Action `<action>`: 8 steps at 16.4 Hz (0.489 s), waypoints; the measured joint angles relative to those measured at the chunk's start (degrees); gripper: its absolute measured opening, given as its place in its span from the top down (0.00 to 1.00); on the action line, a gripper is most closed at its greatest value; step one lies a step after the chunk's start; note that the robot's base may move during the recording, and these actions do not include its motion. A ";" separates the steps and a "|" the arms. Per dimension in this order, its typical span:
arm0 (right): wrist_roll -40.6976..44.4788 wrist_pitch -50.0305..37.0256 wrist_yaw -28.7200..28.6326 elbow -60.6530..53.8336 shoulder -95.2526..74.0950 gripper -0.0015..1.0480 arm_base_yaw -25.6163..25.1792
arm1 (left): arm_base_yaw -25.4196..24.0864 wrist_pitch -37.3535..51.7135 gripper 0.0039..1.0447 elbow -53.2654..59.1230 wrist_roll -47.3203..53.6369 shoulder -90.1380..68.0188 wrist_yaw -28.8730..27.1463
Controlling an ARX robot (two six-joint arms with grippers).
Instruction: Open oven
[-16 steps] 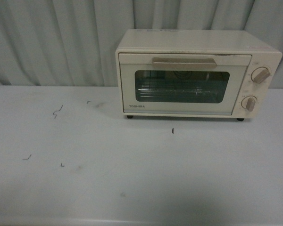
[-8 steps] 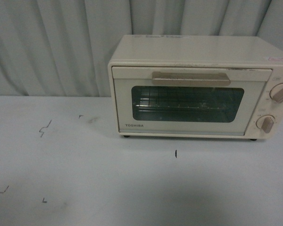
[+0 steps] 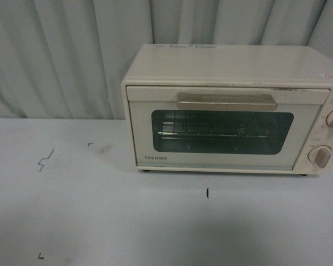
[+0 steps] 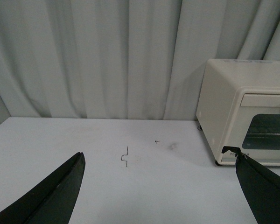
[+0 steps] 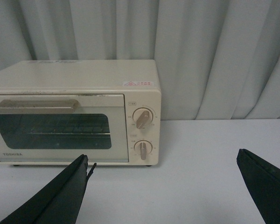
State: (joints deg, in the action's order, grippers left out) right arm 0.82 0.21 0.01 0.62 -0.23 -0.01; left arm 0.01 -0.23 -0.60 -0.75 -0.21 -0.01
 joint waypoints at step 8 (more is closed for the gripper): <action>0.02 0.00 -0.02 0.00 0.02 0.06 0.00 | 16.04 -15.85 0.06 -22.16 -24.06 -33.05 -0.55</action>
State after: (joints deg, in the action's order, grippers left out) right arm 0.84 0.21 -0.01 0.62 -0.21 -0.01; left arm 16.05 -16.08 -22.76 -24.82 -33.26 -0.56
